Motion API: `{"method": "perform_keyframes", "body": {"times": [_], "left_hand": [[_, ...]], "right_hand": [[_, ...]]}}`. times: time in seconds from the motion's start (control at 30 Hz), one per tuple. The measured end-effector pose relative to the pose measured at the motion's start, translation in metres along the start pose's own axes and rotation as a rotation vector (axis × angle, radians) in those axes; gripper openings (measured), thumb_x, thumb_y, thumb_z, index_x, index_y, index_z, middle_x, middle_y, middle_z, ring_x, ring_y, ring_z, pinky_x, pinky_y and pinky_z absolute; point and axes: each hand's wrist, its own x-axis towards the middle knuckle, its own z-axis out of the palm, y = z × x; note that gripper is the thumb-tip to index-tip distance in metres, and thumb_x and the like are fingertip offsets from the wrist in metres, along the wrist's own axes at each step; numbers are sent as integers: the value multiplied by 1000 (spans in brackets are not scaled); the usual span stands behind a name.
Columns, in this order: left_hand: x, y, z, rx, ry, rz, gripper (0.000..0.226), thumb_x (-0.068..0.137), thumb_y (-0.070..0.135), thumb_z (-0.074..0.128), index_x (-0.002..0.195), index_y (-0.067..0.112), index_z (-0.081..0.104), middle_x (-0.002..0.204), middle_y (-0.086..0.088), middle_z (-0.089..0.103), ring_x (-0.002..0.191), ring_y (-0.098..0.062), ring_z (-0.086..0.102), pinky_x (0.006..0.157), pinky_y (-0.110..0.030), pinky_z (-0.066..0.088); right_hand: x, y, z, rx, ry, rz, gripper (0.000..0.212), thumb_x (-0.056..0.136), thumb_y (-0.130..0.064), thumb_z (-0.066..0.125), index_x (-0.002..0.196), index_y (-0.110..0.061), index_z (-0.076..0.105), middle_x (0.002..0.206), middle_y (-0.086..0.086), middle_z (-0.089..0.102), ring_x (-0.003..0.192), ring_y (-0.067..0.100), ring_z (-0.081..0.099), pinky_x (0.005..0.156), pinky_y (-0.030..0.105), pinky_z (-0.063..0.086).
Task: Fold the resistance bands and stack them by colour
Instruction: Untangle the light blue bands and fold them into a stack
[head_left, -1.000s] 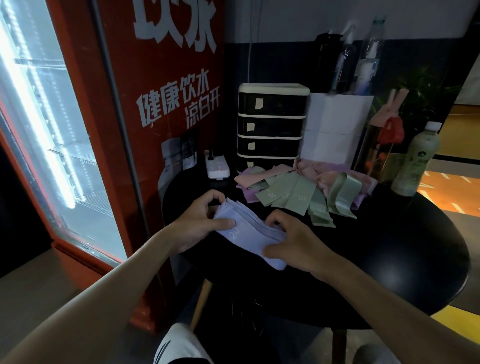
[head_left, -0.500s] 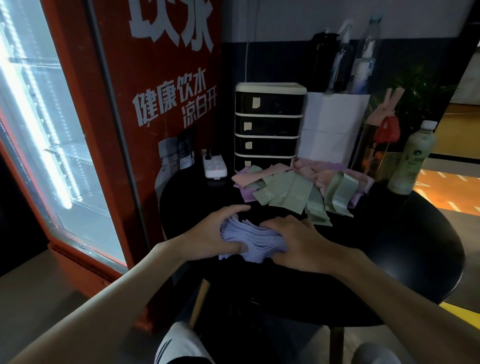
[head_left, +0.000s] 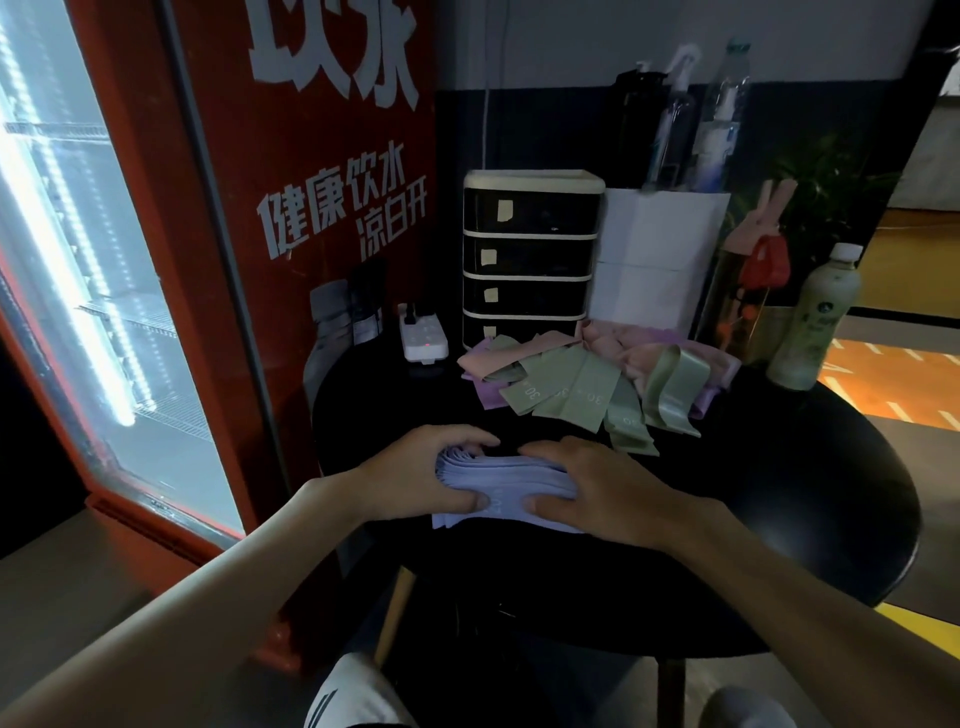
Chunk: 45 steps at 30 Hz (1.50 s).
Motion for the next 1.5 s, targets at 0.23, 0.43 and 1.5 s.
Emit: {"method": "perform_keyframes", "body": {"times": [0.23, 0.43, 1.5], "left_hand": [[1, -2, 4, -42, 35, -10, 35, 78, 14, 83, 111, 17, 70, 108, 4, 65, 95, -9, 66, 80, -22, 53], [-1, -3, 2, -89, 30, -29, 31, 76, 15, 85, 102, 16, 69, 97, 4, 70, 83, -6, 67, 72, -20, 53], [-15, 2, 11, -311, 352, -217, 44, 75, 14, 84, 111, 22, 60, 100, -8, 67, 81, -14, 68, 67, -27, 58]], "right_hand": [[2, 4, 2, -80, 43, 1, 67, 81, -63, 62, 141, -42, 40, 122, -12, 46, 118, 12, 41, 106, 41, 30], [-8, 7, 0, 445, -13, 135, 88, 78, -42, 78, 149, -32, 26, 140, -13, 37, 131, 11, 41, 108, 34, 37], [-7, 7, 16, 785, 143, 191, 26, 86, -23, 74, 109, -22, 62, 99, -3, 63, 77, 3, 66, 65, 15, 50]]}}
